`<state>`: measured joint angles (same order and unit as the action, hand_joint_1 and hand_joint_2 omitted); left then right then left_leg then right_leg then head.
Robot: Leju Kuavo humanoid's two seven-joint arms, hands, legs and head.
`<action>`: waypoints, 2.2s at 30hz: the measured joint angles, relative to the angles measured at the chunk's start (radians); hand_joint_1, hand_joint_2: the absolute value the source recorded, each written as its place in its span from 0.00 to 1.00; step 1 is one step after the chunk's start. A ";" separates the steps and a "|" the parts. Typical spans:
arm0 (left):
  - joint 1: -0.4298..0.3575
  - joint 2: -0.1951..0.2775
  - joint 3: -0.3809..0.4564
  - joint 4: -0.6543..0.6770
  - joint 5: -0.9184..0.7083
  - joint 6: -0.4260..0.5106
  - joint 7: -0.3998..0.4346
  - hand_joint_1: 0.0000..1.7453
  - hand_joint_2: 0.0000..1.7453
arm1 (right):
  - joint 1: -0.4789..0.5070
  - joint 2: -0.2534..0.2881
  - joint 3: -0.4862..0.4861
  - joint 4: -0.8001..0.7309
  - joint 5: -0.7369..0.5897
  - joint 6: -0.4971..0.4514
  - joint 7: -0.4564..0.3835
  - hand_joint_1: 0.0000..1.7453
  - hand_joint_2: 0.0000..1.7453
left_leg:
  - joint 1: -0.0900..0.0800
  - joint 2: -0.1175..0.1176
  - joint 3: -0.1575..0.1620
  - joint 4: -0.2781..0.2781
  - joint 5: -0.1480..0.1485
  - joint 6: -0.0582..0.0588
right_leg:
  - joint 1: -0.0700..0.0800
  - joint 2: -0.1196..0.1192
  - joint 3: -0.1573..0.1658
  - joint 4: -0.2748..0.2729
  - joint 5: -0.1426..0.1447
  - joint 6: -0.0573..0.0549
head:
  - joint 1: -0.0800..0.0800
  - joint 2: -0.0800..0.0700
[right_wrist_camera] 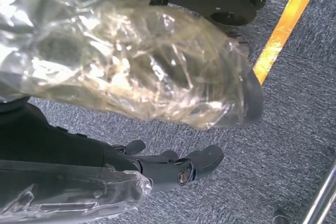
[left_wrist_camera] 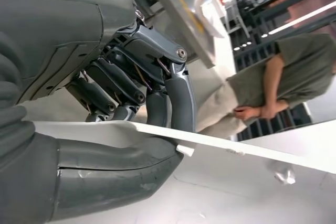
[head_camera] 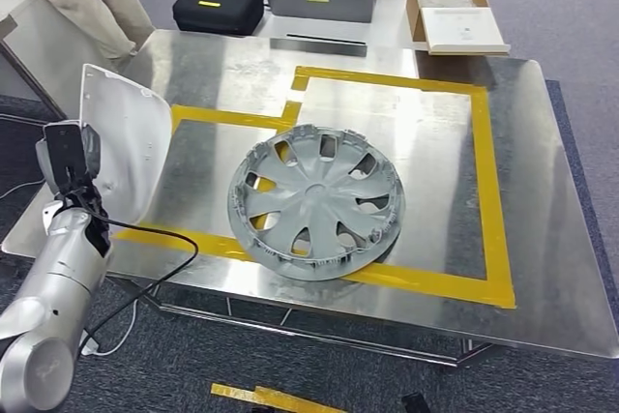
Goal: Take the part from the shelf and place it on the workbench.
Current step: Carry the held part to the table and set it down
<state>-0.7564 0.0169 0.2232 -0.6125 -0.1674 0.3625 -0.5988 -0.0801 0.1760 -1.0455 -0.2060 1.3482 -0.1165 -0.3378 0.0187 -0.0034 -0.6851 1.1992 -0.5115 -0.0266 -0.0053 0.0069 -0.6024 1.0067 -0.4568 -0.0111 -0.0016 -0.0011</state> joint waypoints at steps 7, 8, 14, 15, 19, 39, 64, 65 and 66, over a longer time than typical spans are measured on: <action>-0.005 -0.003 0.018 0.023 0.022 -0.010 0.036 1.00 1.00 | 0.000 0.005 0.000 0.000 -0.002 -0.008 0.001 0.00 0.00 | -0.003 0.001 0.089 -0.188 0.054 0.027 | 0.006 -0.002 -0.018 0.016 -0.009 0.030 | 0.003 0.000; -0.006 -0.003 0.020 0.026 0.027 -0.013 0.039 1.00 1.00 | 0.001 0.005 0.000 0.000 -0.003 -0.008 0.001 0.00 0.00 | -0.001 0.002 0.090 -0.191 0.057 0.032 | 0.005 -0.002 -0.032 0.043 -0.028 0.035 | 0.006 0.000; 0.006 -0.007 0.049 0.058 0.075 -0.025 0.051 1.00 1.00 | 0.007 0.006 0.000 0.000 -0.009 -0.010 0.001 0.00 0.00 | 0.000 0.003 0.087 -0.192 0.059 0.040 | -0.001 -0.002 -0.132 0.267 -0.108 0.048 | 0.011 0.000; 0.009 -0.007 0.055 0.063 0.081 -0.025 0.051 1.00 1.00 | 0.008 0.006 0.000 0.000 -0.010 -0.010 0.001 0.00 0.00 | 0.000 0.002 0.088 -0.192 0.059 0.039 | -0.001 -0.003 -0.101 0.204 -0.072 0.047 | 0.012 0.000; 0.011 -0.006 0.072 0.075 0.093 -0.025 0.051 1.00 1.00 | 0.005 0.007 0.000 0.000 -0.011 -0.011 0.000 0.00 0.00 | -0.005 0.001 0.085 -0.189 0.058 0.023 | 0.002 -0.002 0.002 0.007 -0.014 0.033 | 0.010 0.000; 0.027 0.003 0.113 0.108 0.132 -0.038 0.053 0.95 1.00 | 0.010 0.011 0.000 0.000 -0.015 -0.010 -0.005 0.00 0.00 | 0.000 0.003 0.089 -0.194 0.060 0.035 | 0.008 -0.001 -0.027 0.056 -0.045 0.034 | 0.008 0.000; 0.068 0.055 0.199 0.156 0.188 -0.036 0.066 0.98 1.00 | 0.012 0.012 0.008 0.000 -0.015 -0.010 -0.007 0.00 0.00 | -0.003 0.000 0.085 -0.170 0.055 0.003 | 0.009 0.001 0.020 -0.002 -0.017 0.005 | -0.001 0.000; 0.069 0.055 0.200 0.157 0.188 -0.036 0.066 0.80 1.00 | 0.012 0.012 0.008 0.000 -0.015 -0.010 -0.007 0.00 0.00 | -0.005 0.000 0.091 -0.184 0.051 0.007 | 0.010 0.001 0.018 -0.001 -0.017 0.009 | -0.001 0.000; 0.070 0.055 0.200 0.158 0.188 -0.036 0.066 0.55 1.00 | 0.012 0.012 0.008 0.000 -0.015 -0.010 -0.007 0.00 0.00 | -0.006 0.000 0.090 -0.188 0.051 0.011 | 0.011 0.001 0.016 -0.001 -0.017 0.013 | -0.001 0.000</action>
<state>-0.6867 0.0723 0.4232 -0.4550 0.0203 0.3262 -0.5326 -0.0681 0.1881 -1.0373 -0.2056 1.3334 -0.1262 -0.3445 0.0129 -0.0037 -0.5953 1.0113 -0.4601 -0.0157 0.0059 0.0079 -0.5861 1.0060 -0.4738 0.0021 -0.0024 -0.0011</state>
